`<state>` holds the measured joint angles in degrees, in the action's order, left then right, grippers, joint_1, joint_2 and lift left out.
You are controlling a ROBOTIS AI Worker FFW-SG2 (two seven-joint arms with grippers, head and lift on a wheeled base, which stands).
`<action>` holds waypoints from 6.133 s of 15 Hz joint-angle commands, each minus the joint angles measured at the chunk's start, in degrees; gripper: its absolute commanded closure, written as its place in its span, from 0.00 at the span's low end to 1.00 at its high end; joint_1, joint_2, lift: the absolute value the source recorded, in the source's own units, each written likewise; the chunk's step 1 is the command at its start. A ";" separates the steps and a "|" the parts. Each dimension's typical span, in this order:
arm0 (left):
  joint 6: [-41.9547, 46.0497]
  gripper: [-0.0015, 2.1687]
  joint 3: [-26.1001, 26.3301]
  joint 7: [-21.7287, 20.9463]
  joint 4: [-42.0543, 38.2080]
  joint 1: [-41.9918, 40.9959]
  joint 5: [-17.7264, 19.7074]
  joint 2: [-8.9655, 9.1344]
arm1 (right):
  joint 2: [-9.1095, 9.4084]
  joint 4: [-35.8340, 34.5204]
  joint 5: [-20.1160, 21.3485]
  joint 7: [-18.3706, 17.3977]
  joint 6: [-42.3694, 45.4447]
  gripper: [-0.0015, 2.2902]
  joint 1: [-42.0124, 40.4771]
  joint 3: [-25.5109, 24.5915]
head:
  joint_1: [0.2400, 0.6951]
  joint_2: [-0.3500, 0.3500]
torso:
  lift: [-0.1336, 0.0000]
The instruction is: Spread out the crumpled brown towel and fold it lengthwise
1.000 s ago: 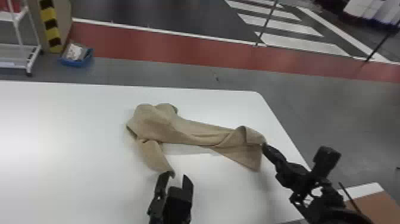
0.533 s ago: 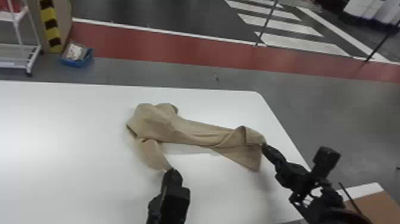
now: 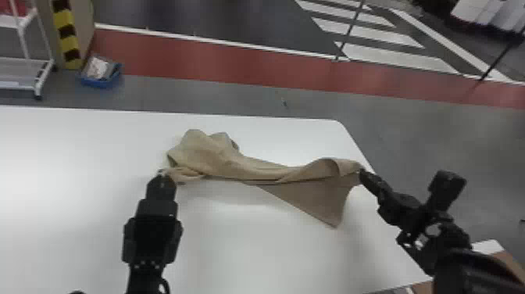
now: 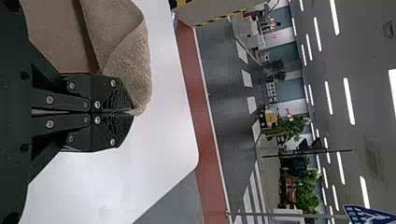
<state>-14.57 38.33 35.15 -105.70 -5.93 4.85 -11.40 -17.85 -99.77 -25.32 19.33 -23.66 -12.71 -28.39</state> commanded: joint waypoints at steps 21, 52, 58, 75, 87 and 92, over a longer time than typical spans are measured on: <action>-6.13 0.64 -20.84 -2.99 -6.97 -0.84 1.57 -3.46 | -10.10 12.32 5.28 1.24 -9.52 0.64 15.17 5.10 | 0.95 0.03 | 0.08; -4.37 0.64 -16.36 -3.87 -2.66 0.39 0.95 -2.75 | -6.06 3.18 47.38 4.58 10.52 0.15 3.92 12.39 | 1.00 0.09 | 0.08; -4.37 0.64 -16.18 -3.87 -2.58 0.48 0.95 -2.84 | -7.99 6.78 56.26 5.64 5.95 0.15 6.64 16.35 | 1.00 0.05 | 0.08; -4.02 0.64 -16.80 -3.87 -2.75 -0.22 0.95 -3.19 | -7.64 13.20 56.26 3.79 3.13 0.21 13.94 22.06 | 1.00 0.09 | 0.08; -4.02 0.64 -16.53 -3.87 -2.58 -0.22 0.95 -3.02 | -7.11 13.64 53.01 3.00 1.38 0.30 15.52 23.20 | 1.00 0.09 | 0.08; -4.02 0.64 -16.45 -3.87 -2.49 -0.22 0.95 -3.11 | -7.20 13.90 53.53 3.44 -0.56 0.48 16.49 24.17 | 1.00 0.10 | 0.08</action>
<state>-18.59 21.88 31.28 -108.20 -6.15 5.80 -14.48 -25.02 -86.10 28.15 22.77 -23.99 3.45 -4.41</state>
